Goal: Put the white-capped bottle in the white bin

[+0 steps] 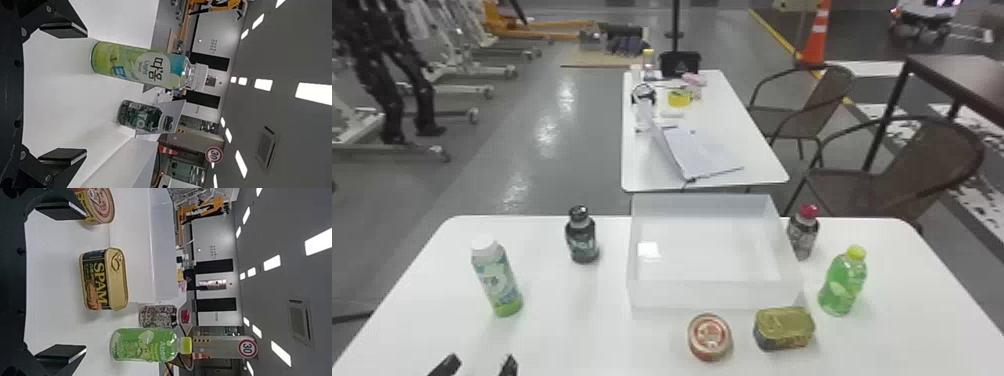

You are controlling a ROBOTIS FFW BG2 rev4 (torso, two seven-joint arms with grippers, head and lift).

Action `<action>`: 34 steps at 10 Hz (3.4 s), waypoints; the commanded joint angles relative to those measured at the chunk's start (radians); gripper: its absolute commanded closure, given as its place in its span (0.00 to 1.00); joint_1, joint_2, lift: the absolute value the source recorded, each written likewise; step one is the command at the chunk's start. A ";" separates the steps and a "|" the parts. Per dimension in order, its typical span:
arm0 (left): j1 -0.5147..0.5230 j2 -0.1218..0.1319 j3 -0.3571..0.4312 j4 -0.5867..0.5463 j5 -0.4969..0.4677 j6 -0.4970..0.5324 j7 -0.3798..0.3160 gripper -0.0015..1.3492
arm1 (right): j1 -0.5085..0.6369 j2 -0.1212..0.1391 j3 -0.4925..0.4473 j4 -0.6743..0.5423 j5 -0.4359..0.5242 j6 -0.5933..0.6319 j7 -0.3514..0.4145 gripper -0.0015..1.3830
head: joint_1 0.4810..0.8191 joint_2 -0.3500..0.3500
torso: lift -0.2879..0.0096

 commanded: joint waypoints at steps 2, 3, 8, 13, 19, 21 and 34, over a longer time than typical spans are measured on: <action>-0.006 -0.004 0.000 -0.001 -0.016 -0.003 0.000 0.17 | 0.000 0.002 0.000 0.000 0.002 0.000 0.000 0.08 | 0.20 0.50 | 0.63; -0.008 -0.004 0.002 0.001 -0.020 -0.002 0.003 0.17 | 0.000 0.002 0.000 0.000 0.002 0.000 0.000 0.08 | 0.20 0.50 | 0.63; -0.058 -0.004 0.014 0.032 -0.088 -0.003 0.026 0.17 | -0.003 0.008 0.000 0.003 0.002 0.000 0.000 0.08 | 0.20 0.50 | 0.63; -0.213 -0.004 -0.023 0.209 -0.123 -0.045 0.103 0.17 | -0.014 0.012 0.002 0.012 0.002 0.000 0.002 0.08 | 0.20 0.50 | 0.63; -0.443 0.012 -0.046 0.461 -0.177 -0.149 0.259 0.17 | -0.043 0.028 0.002 0.023 0.010 0.006 0.032 0.08 | 0.20 0.50 | 0.63; -0.486 0.031 -0.035 0.509 -0.198 -0.161 0.287 0.22 | -0.055 0.031 0.002 0.028 0.012 0.011 0.046 0.08 | 0.20 0.50 | 0.63; -0.342 0.038 -0.236 -0.113 -0.293 0.075 0.103 0.81 | -0.060 0.049 0.000 0.041 0.009 0.009 0.057 0.08 | 0.20 0.50 | 0.63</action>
